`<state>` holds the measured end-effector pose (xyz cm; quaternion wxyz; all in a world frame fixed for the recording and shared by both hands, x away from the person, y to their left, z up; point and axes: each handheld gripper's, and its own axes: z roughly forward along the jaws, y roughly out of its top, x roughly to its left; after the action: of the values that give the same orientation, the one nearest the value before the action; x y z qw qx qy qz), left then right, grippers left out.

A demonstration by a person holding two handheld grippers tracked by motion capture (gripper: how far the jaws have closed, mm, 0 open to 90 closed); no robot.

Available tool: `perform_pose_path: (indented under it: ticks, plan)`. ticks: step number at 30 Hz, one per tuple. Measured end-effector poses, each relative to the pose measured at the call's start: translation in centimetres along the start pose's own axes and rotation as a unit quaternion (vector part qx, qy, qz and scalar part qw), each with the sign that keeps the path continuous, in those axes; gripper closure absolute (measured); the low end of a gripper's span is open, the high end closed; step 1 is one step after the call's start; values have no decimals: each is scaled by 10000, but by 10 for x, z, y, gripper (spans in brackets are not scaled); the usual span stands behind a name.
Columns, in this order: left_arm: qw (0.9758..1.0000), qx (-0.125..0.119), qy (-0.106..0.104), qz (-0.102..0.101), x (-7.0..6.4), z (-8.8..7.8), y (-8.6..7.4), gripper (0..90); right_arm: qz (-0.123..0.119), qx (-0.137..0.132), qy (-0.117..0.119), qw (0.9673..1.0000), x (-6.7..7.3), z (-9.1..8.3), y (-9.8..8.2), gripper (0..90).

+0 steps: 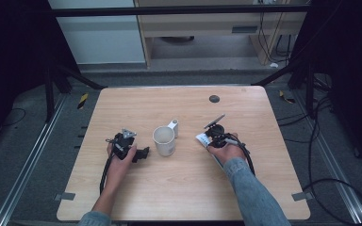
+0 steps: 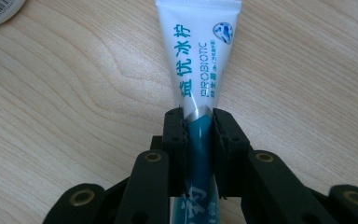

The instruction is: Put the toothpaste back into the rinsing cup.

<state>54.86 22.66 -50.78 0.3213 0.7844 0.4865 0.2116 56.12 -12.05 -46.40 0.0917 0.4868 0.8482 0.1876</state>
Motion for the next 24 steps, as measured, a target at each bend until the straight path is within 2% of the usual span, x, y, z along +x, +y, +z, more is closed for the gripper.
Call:
perform_pose_path:
  ticks: [9,15,18,23,24]
  plan:
    - [10000,2,0,2,0,0,0,0,-9,-20,69,10000,-1,-4,-1,781]
    - [10000,1,0,1,0,0,0,0,92,-80,168,9998,-3,-10,-1,783]
    - [10000,2,-1,2,0,0,0,0,35,-98,140,9998,-4,-14,0,785]
    - [10000,1,-3,5,0,0,0,0,79,-88,127,9998,-4,-18,1,786]
    - [10000,1,-2,5,0,0,0,0,-31,-135,109,9998,-6,-18,2,786]
